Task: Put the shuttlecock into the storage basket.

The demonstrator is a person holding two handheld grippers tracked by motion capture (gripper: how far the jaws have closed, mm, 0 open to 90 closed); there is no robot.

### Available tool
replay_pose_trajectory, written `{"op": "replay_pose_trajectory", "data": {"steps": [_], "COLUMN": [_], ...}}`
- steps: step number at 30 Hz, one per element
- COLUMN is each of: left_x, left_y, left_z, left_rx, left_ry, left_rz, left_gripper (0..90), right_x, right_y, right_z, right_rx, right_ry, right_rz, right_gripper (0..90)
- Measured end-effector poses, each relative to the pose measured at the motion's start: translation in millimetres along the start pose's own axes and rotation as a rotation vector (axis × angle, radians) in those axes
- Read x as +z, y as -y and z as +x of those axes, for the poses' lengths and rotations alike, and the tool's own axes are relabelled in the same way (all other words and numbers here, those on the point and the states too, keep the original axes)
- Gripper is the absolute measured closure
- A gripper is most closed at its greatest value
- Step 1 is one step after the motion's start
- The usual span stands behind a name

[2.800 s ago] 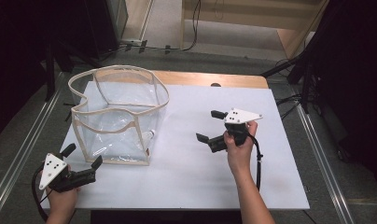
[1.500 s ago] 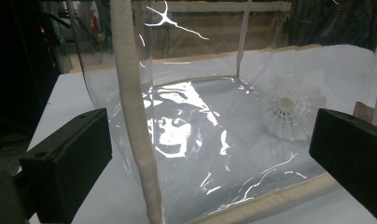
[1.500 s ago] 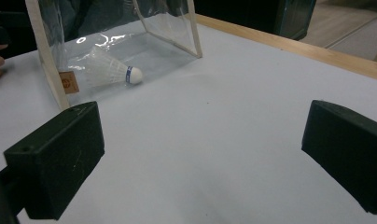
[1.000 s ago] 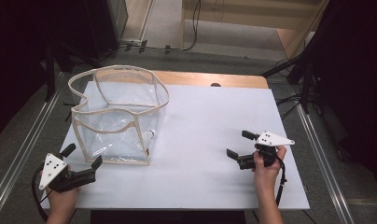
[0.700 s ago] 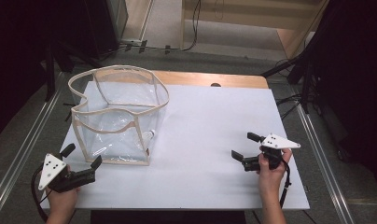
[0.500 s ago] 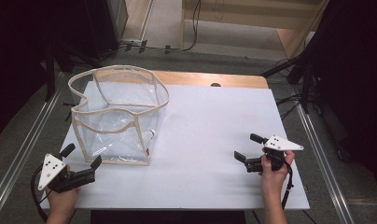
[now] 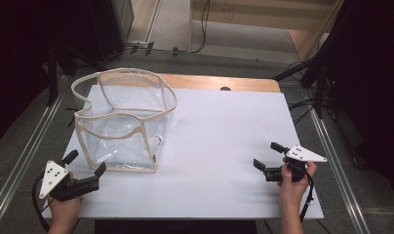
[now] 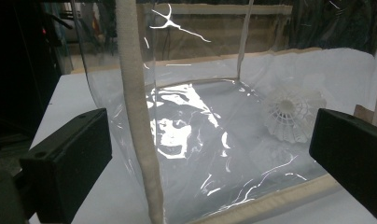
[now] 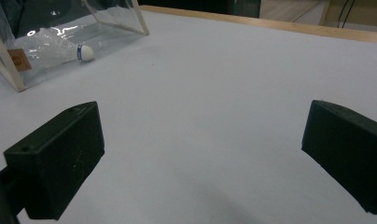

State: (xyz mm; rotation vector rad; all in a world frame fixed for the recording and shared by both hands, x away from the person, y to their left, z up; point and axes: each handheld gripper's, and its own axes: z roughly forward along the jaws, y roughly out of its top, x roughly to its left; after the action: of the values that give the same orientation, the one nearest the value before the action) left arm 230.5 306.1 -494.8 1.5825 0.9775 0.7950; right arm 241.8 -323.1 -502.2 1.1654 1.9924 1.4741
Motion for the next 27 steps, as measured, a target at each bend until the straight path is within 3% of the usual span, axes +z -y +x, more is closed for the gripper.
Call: {"op": "replay_pose_trajectory", "data": {"steps": [18,27], "left_x": [-0.3,0.2], "left_y": [-0.3,-0.4], "left_z": [2.2,1.6], "left_rx": [-0.015,-0.01], "left_ry": [0.002,-0.001], "left_rz": [-0.006,0.0], "left_gripper": [0.0,0.0], "right_x": [-41.3,-58.2], "right_y": [14.3,22.6], "right_z": [-18.8,-29.3], "right_rx": [0.023,0.064], "right_ry": [0.069,0.091], "right_rz": [-0.009,-0.042], "right_gripper": [0.0,0.0]}}
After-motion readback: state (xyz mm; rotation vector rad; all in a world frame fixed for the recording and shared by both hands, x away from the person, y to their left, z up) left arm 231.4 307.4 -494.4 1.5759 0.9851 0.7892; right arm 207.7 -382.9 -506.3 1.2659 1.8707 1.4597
